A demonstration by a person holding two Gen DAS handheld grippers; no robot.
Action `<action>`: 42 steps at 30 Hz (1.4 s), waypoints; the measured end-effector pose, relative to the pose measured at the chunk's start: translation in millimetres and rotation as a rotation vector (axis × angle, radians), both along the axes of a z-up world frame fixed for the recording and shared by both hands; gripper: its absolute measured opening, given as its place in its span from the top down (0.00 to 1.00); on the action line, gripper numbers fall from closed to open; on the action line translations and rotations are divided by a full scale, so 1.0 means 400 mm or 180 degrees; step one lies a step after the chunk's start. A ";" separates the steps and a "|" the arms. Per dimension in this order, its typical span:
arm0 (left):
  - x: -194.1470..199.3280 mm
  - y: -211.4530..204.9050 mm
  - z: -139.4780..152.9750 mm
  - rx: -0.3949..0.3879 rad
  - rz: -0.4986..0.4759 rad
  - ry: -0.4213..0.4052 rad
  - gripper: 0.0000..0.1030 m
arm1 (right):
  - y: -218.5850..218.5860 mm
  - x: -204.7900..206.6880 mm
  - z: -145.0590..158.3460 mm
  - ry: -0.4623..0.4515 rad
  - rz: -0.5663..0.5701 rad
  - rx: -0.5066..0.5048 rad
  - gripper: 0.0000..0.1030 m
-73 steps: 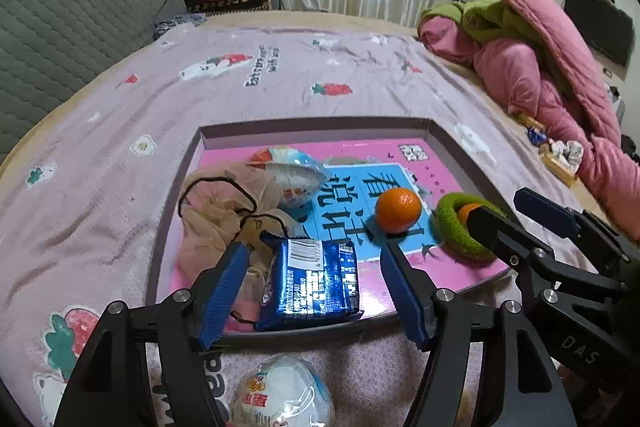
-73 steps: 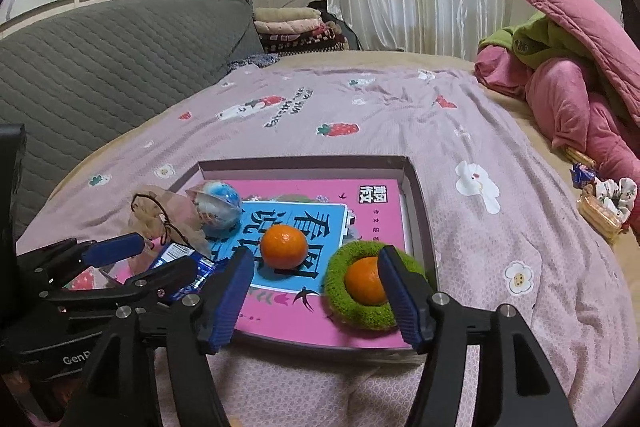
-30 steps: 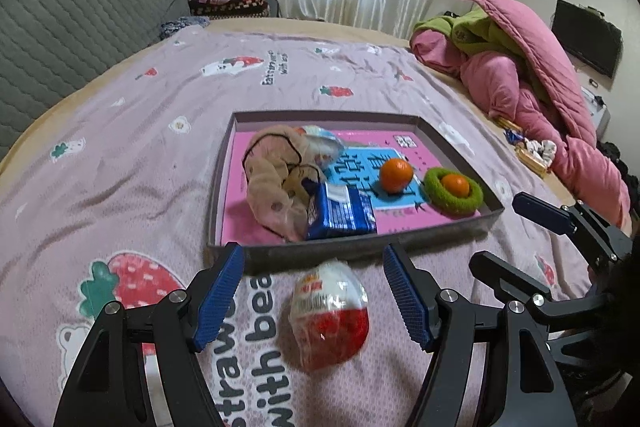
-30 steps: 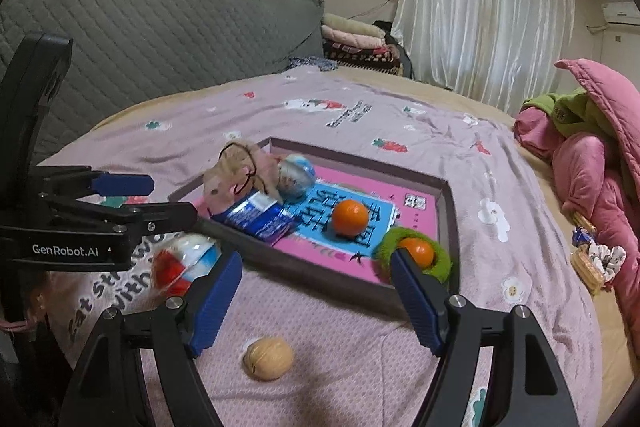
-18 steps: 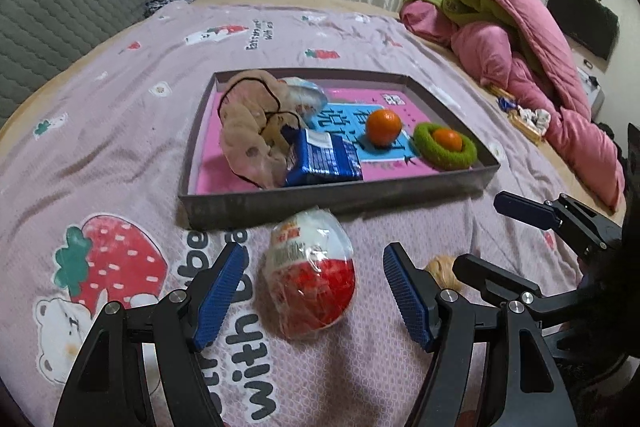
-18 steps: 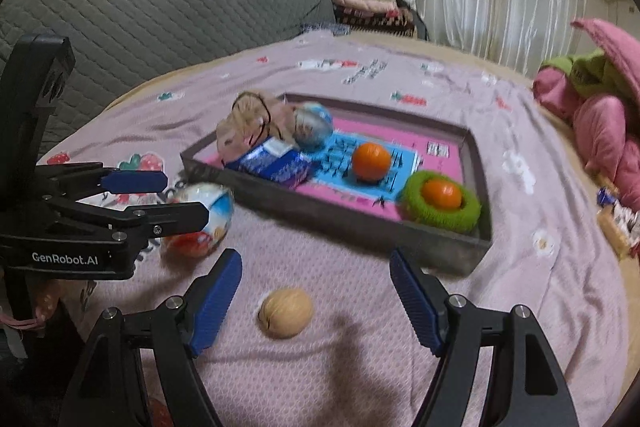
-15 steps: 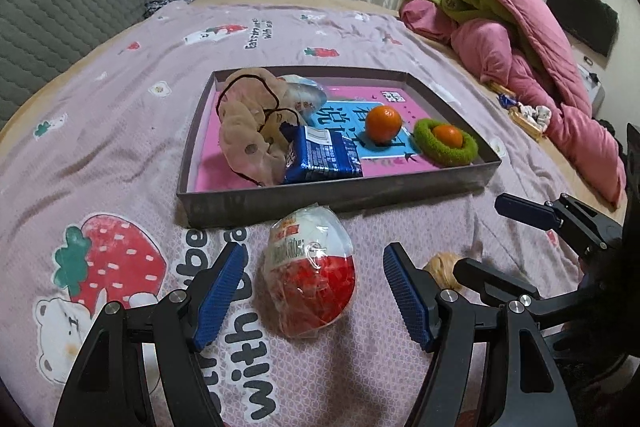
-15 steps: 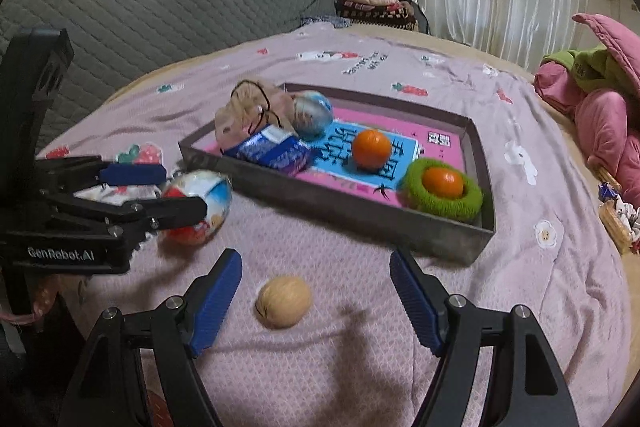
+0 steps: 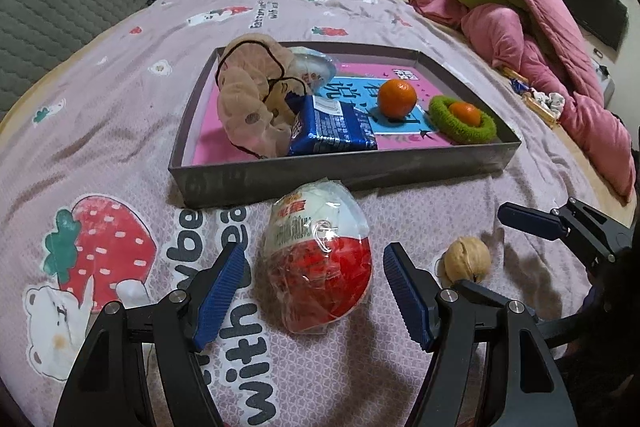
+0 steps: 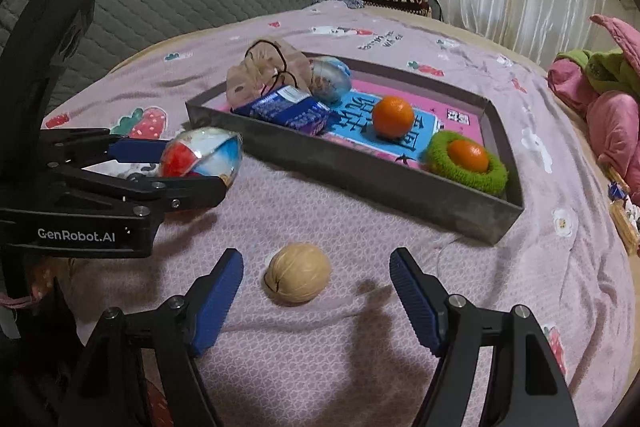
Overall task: Organize objects
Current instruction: 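Grasp the red-and-white chocolate egg with the left tool while the right tool grasps the walnut, then carry the chocolate egg and walnut over the grey tray with both tools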
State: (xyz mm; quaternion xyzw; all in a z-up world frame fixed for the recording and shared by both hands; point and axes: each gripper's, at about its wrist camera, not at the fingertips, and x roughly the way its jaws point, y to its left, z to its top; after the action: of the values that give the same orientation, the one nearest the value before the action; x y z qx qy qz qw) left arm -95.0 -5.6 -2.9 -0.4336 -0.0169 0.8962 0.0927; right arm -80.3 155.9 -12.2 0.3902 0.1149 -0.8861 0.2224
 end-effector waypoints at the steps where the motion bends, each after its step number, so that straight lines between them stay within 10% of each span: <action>1: -0.001 0.000 -0.001 -0.0002 0.0004 -0.0002 0.29 | -0.001 -0.001 -0.001 0.0002 -0.0001 0.0001 0.31; 17: -0.025 0.011 -0.033 -0.0017 0.0095 -0.0101 0.29 | -0.034 -0.010 -0.030 -0.0103 0.0086 0.0113 0.66; 42: -0.016 -0.009 0.018 0.0112 0.0119 0.0214 0.49 | -0.022 -0.022 0.021 0.0087 -0.0025 -0.0079 0.66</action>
State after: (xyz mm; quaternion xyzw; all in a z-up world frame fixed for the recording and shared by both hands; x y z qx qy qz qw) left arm -101.6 -9.3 4.2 -0.4011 -0.0376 0.9114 0.0840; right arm -89.2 147.1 -3.6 0.3757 0.1054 -0.8935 0.2222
